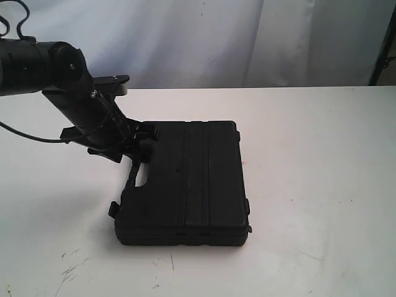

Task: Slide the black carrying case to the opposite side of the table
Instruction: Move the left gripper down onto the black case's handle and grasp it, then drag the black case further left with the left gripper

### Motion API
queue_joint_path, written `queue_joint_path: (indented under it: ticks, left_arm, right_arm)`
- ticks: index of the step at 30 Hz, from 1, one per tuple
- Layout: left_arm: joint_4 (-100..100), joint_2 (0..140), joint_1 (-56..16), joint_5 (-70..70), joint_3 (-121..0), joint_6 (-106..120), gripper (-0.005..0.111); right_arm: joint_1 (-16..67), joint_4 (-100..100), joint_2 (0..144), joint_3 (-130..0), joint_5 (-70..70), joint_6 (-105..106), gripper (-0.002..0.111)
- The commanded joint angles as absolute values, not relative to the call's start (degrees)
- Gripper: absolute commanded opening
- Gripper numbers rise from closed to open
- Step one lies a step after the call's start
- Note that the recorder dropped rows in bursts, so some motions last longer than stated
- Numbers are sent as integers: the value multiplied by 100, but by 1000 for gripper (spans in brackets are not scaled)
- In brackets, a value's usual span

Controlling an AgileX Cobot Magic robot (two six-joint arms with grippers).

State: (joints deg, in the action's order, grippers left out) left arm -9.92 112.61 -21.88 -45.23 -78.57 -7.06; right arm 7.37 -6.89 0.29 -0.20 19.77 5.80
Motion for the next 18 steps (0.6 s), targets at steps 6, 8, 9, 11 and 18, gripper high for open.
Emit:
queue_joint_path:
  ticks: [6, 8, 9, 11, 18]
  left_arm:
    - [-742, 11784, -2225, -4758, -8347, -1054, 41]
    - [-683, 11806, -2225, -4758, -8347, -1054, 41]
    - [-668, 11846, -2225, -4758, -8347, -1054, 41]
    - [-668, 11930, -2225, -4758, -8347, -1054, 41]
    - [-668, 12106, -2225, -4668, -8347, -1042, 41]
  right_arm:
    - [698, -695, 0, 0, 1978, 558, 0]
    - [698, -695, 0, 0, 1978, 558, 0]
    - [698, -695, 0, 0, 1978, 558, 0]
    - [698, -695, 0, 0, 1978, 558, 0]
    - [698, -695, 0, 0, 1978, 558, 0]
